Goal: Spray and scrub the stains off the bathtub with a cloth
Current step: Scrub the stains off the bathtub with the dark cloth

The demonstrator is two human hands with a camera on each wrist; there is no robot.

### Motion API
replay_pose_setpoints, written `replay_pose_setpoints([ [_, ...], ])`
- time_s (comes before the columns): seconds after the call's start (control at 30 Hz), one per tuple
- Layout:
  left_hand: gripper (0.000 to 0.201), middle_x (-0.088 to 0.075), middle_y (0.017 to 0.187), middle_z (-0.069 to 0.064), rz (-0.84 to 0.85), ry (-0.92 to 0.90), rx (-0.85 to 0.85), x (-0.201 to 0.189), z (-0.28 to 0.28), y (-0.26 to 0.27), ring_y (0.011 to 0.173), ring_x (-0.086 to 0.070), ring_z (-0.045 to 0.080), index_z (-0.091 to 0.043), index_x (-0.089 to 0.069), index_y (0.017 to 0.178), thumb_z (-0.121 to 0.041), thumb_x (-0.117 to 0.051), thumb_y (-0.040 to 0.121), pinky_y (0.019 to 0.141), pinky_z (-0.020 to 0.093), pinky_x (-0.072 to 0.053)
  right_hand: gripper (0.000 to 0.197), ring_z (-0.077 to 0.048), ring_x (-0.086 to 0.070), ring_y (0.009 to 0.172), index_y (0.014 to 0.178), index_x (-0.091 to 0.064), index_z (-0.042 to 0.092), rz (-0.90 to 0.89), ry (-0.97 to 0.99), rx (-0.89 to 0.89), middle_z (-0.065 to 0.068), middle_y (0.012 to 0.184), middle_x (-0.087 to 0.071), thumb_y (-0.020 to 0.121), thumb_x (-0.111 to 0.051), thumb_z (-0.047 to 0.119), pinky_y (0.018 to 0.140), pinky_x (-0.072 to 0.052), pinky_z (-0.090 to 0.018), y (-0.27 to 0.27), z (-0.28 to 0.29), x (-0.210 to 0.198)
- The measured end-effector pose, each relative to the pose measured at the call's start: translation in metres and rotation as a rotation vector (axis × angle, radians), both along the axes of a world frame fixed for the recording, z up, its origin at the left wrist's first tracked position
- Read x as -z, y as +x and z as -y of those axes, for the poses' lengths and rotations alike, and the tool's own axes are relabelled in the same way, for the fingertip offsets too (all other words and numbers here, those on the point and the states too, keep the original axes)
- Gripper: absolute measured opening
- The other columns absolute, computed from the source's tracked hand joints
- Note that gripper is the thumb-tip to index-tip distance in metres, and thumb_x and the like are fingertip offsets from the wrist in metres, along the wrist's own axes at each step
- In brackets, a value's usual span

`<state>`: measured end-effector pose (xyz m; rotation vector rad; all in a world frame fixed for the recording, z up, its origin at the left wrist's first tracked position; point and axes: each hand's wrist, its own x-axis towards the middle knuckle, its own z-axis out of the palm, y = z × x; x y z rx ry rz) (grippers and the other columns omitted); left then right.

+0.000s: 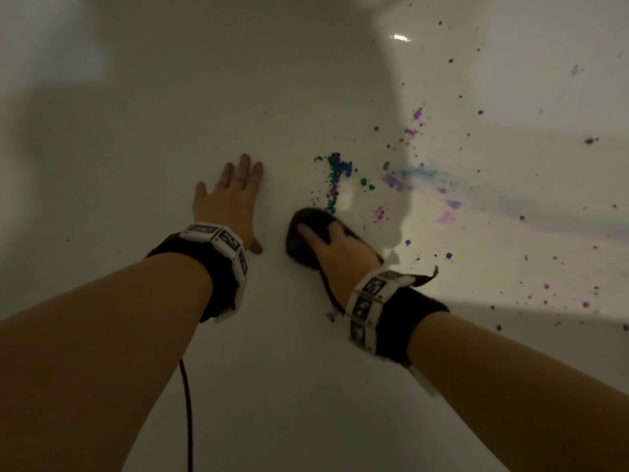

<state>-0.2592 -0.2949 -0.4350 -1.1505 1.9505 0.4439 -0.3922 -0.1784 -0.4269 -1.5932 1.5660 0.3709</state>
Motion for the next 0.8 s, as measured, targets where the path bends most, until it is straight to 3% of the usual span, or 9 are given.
replay_pose_setpoints([
  [0.13,0.132,0.027,0.153,-0.002,-0.069,0.015,-0.059,0.002,-0.001,0.0,0.144,0.012,0.019,-0.022,0.02,0.146,-0.034,-0.083,0.064,0.117,0.044,-0.014,0.076,-0.041,-0.042,0.122,0.149,0.006,0.024,-0.159,0.055,0.323,-0.023,0.146,-0.016,0.095,-0.046,0.012,0.101,-0.037,-0.043,-0.033,0.027,-0.001],
  [0.23,0.132,0.027,0.152,-0.003,-0.126,0.05,-0.119,0.003,0.0,0.002,0.143,0.015,0.019,-0.023,0.019,0.146,-0.027,-0.084,0.063,0.115,0.043,-0.022,0.07,-0.04,-0.04,0.124,0.149,0.001,0.026,-0.179,0.048,0.474,-0.02,0.148,-0.016,0.096,-0.042,0.014,0.1,-0.037,-0.042,-0.032,0.031,-0.007],
  [0.33,0.127,0.026,0.152,-0.005,-0.164,0.04,-0.134,0.008,0.0,0.006,0.143,0.015,0.019,-0.024,0.017,0.146,-0.026,-0.082,0.066,0.115,0.042,-0.022,0.062,-0.04,-0.047,0.117,0.148,-0.008,0.027,0.002,-0.119,0.346,-0.018,0.144,-0.024,0.097,-0.04,0.016,0.102,-0.038,-0.041,-0.002,0.02,-0.017],
  [0.47,0.095,0.022,0.154,-0.004,-0.262,-0.031,-0.15,0.016,-0.002,0.01,0.144,0.013,0.019,-0.024,0.013,0.147,-0.008,-0.058,0.087,0.115,0.042,-0.024,0.066,-0.038,-0.047,0.115,0.149,-0.003,0.024,0.105,0.008,0.064,-0.02,0.143,-0.02,0.096,-0.042,0.016,0.097,-0.04,-0.039,0.029,0.026,-0.007],
  [0.53,0.102,0.022,0.154,-0.004,-0.247,-0.03,-0.141,0.016,-0.001,0.01,0.144,0.013,0.019,-0.024,0.013,0.147,-0.014,-0.066,0.083,0.115,0.042,-0.024,0.062,-0.038,-0.046,0.116,0.149,-0.005,0.023,0.094,0.028,0.06,-0.021,0.143,-0.022,0.097,-0.038,0.018,0.097,-0.04,-0.04,0.028,0.04,0.001],
  [0.63,0.127,0.025,0.153,-0.003,-0.189,0.03,-0.123,0.012,0.001,0.008,0.143,0.015,0.02,-0.024,0.016,0.147,-0.024,-0.082,0.066,0.115,0.041,-0.022,0.055,-0.039,-0.043,0.121,0.149,-0.009,0.023,0.037,-0.025,0.21,-0.02,0.145,-0.023,0.099,-0.032,0.02,0.102,-0.035,-0.04,0.012,0.053,0.006],
  [0.7,0.131,0.027,0.152,-0.003,-0.18,0.053,-0.126,0.01,0.003,0.007,0.143,0.016,0.021,-0.024,0.017,0.146,-0.025,-0.084,0.063,0.115,0.042,-0.021,0.061,-0.041,-0.043,0.122,0.149,-0.006,0.024,-0.131,-0.089,0.271,-0.021,0.148,-0.018,0.098,-0.037,0.015,0.104,-0.034,-0.044,-0.009,0.063,0.005],
  [0.8,0.134,0.029,0.152,-0.004,-0.182,0.067,-0.139,0.011,0.003,0.007,0.143,0.017,0.019,-0.024,0.019,0.145,-0.025,-0.085,0.062,0.116,0.042,-0.019,0.072,-0.041,-0.038,0.126,0.149,-0.004,0.028,-0.252,-0.013,0.504,-0.02,0.149,-0.013,0.093,-0.047,0.015,0.103,-0.033,-0.05,-0.047,0.076,0.005],
])
